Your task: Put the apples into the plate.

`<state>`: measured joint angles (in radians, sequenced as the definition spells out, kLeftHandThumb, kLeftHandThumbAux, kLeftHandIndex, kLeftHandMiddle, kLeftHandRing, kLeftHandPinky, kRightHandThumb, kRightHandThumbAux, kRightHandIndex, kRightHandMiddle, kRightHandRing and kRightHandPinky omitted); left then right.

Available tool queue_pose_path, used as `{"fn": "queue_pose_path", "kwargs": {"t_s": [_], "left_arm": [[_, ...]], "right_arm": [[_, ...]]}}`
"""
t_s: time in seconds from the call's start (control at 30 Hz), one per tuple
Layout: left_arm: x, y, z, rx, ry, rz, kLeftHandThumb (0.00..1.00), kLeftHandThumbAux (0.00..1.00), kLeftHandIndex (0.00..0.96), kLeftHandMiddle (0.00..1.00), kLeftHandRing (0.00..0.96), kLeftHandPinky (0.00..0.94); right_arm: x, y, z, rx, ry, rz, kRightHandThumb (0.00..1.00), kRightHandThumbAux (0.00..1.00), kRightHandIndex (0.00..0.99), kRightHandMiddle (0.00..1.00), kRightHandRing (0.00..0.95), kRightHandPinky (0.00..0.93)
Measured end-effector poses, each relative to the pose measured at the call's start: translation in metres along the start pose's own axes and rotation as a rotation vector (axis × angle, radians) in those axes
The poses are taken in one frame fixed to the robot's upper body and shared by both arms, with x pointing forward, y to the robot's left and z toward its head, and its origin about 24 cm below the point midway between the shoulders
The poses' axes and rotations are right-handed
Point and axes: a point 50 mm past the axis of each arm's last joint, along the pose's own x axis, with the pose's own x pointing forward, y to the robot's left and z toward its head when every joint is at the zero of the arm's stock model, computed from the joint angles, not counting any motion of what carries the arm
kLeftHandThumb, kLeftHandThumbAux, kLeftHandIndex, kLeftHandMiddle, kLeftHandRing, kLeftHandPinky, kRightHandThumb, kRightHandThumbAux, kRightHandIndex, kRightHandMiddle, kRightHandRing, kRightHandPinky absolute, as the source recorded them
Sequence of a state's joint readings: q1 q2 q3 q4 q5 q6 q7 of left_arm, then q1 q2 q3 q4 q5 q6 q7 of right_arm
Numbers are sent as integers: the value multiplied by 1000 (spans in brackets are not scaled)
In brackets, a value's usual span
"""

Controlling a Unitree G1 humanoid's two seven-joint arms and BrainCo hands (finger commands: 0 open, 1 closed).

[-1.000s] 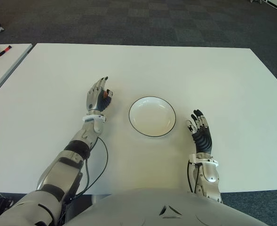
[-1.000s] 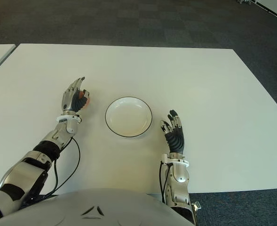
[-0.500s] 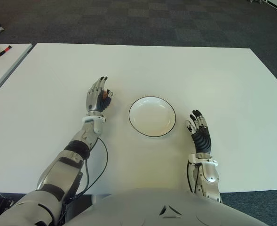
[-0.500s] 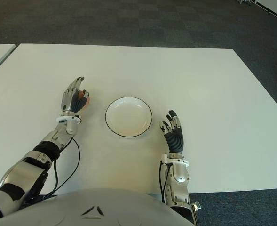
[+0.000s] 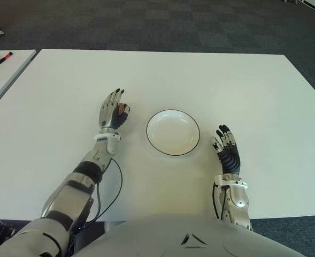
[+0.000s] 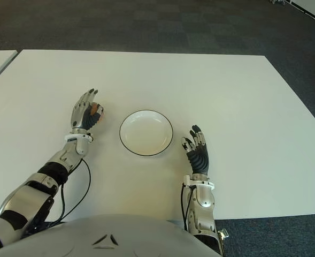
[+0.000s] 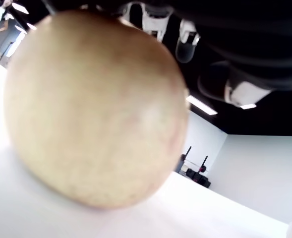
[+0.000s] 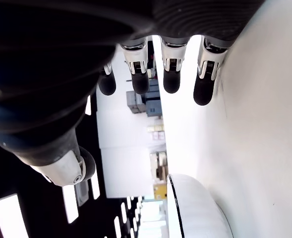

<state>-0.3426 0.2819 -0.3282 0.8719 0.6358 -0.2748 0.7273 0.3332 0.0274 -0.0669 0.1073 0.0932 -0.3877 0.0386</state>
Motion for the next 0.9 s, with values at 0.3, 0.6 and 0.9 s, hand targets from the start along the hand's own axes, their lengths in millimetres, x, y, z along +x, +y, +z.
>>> {"fn": "queue_pose_path", "kwargs": {"t_s": [0.3,0.6,0.9], "left_arm": [[-5,0,0,18,17,-11,658,238,0,0,0,72],[-11,0,0,24,29,-19,643,215,0,0,0,92],[-11,1,1,28,31,-28,654,208,0,0,0,148]], "right_arm": [[1,2,0,30,-4,12,371,665,75,41,68,185],[3,4,0,43,-11,19,389,663,77,46,72,195],[3,5,-1,45,-11,20,387,659,80,42,73,187]]}}
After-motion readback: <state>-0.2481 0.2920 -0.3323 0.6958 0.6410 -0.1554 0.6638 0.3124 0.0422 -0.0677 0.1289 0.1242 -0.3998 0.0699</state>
